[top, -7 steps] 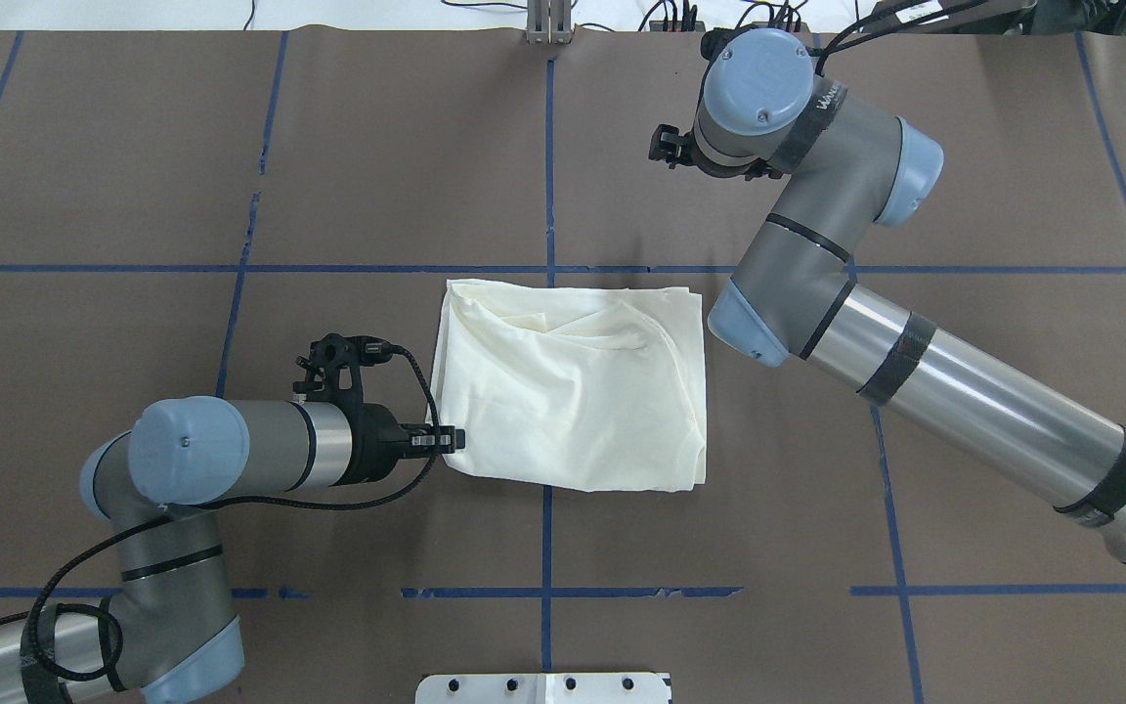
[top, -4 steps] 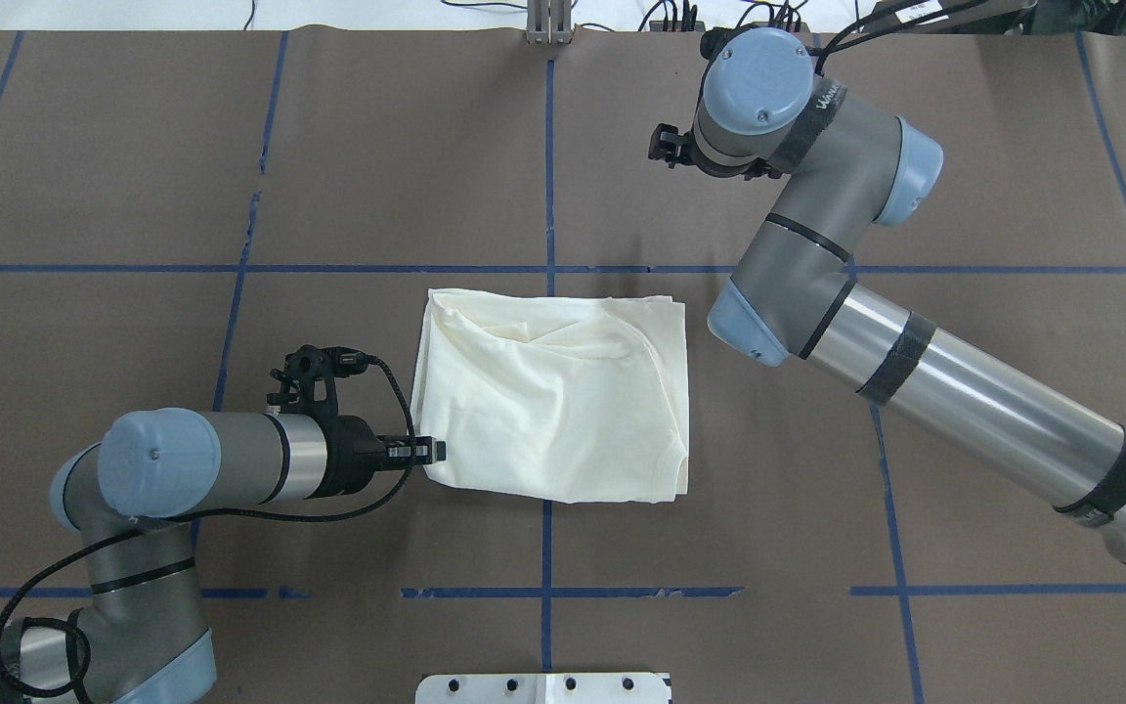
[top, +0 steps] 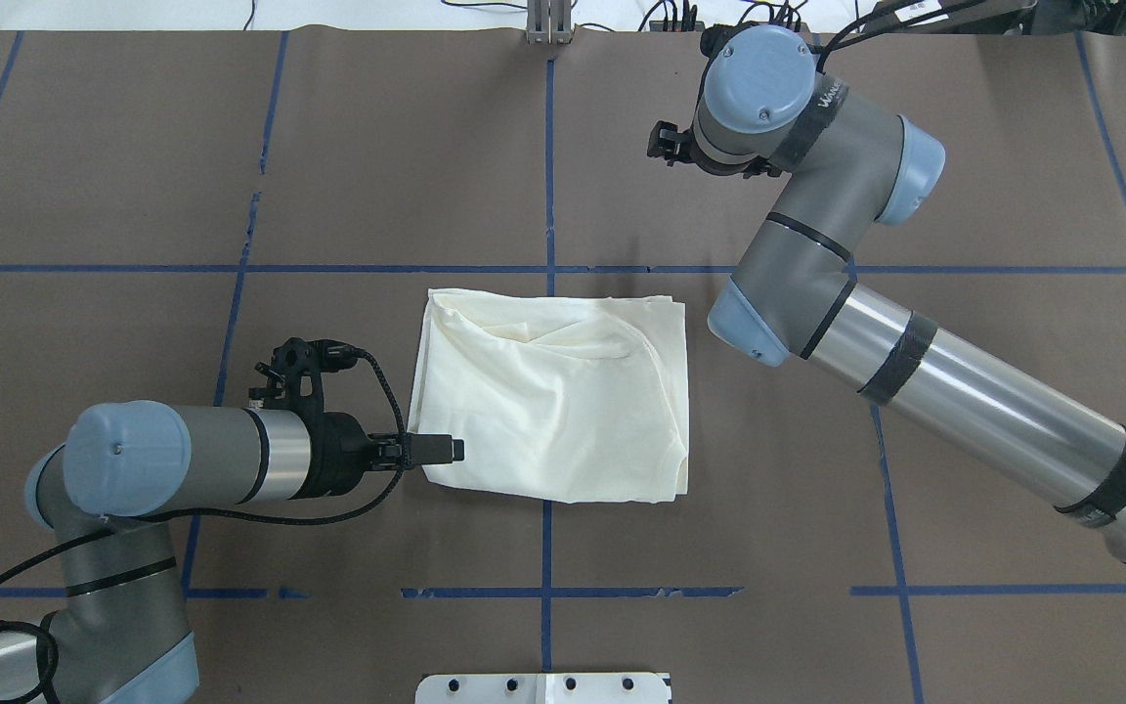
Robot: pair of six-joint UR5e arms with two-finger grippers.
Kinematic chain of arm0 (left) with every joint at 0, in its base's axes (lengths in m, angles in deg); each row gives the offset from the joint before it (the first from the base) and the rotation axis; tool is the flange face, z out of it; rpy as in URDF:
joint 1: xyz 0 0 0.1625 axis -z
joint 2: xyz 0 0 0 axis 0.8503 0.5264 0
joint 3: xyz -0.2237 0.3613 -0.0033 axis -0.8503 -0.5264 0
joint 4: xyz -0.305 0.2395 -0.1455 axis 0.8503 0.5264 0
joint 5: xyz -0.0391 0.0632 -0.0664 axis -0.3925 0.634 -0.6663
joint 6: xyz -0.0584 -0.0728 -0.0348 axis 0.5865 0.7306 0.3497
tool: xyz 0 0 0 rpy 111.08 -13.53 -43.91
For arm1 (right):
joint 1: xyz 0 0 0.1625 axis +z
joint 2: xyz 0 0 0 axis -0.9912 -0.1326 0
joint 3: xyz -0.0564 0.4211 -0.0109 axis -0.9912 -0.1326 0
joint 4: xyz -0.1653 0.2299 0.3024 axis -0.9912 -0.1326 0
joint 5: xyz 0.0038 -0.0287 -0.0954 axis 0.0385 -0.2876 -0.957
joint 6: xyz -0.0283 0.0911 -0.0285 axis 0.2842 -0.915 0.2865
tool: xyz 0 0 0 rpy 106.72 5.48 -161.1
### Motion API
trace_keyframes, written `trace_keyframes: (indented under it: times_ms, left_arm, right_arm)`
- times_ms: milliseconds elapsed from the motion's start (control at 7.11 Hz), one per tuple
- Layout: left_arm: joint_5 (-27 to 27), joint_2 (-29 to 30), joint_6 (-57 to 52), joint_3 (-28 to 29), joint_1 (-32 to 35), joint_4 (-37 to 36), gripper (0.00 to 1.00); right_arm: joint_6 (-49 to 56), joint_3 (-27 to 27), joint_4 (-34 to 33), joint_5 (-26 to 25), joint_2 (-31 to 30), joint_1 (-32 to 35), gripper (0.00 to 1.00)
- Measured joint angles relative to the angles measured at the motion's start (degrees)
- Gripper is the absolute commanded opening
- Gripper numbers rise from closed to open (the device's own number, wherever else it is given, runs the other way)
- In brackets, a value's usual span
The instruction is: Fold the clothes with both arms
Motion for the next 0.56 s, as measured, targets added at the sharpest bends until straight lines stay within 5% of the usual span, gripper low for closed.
trace_keyframes:
  times_ms: [562]
  left_arm:
    - [0.13,6.37,3.64,6.43,-0.52,-0.55,0.99]
  right_arm:
    - [0.02,0.0,0.0,0.0,-0.12,0.01,1.0]
